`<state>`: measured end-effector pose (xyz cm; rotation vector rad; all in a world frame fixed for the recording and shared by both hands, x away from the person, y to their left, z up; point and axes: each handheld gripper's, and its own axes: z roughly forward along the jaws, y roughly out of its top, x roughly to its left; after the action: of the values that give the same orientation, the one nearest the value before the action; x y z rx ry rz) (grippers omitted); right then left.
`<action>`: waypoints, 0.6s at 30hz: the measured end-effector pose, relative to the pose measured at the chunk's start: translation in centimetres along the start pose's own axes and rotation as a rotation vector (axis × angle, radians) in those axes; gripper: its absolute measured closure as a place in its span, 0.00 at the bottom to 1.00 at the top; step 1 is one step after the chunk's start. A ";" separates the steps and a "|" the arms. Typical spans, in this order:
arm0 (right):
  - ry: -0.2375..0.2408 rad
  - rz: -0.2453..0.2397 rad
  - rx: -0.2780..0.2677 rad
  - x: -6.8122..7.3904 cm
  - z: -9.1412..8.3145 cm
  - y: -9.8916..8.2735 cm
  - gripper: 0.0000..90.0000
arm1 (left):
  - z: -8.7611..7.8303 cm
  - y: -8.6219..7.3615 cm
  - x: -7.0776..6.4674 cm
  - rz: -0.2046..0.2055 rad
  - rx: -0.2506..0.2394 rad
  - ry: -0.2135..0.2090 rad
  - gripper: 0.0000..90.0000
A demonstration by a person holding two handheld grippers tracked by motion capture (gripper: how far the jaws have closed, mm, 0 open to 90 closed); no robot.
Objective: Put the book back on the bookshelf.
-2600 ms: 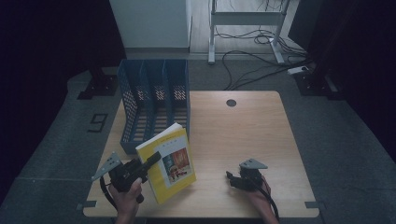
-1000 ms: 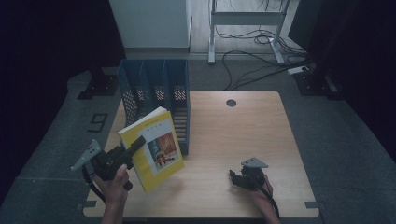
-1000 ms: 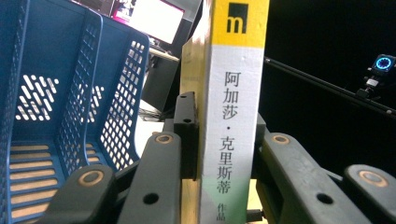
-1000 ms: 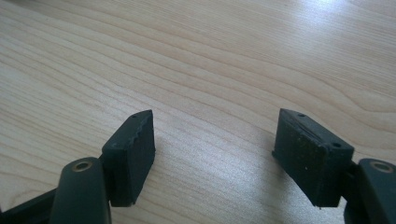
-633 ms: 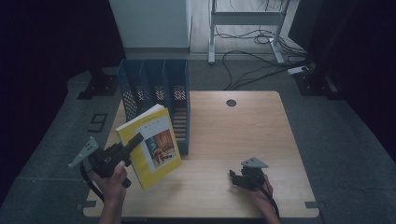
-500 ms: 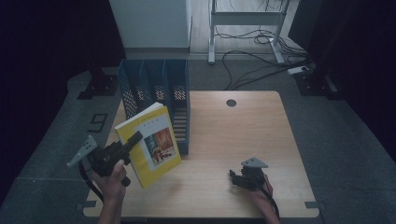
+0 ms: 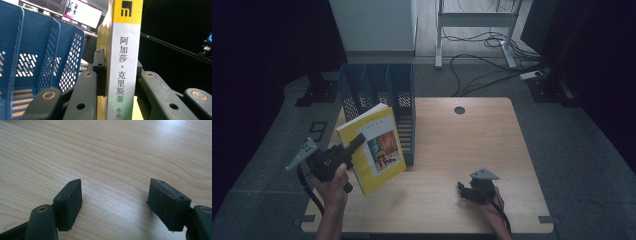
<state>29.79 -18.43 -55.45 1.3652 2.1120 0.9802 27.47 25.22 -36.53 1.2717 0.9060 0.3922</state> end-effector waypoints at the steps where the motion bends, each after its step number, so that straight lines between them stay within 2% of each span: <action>1: 0.000 0.002 0.002 0.0 0.0 0.0 0.30 | 0.1 0.1 0.0 0.000 -0.001 0.001 0.84; 8: -0.003 0.003 0.004 0.1 0.0 0.0 0.29 | 0.9 0.7 0.2 0.011 0.006 0.017 0.84; 18: -0.005 0.003 0.004 0.0 0.0 0.0 0.29 | 2.1 1.3 0.8 0.005 0.004 0.045 0.84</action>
<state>29.78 -18.39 -55.45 1.3719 2.1096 0.9738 29.85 24.74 -35.52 1.2730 0.9428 0.4245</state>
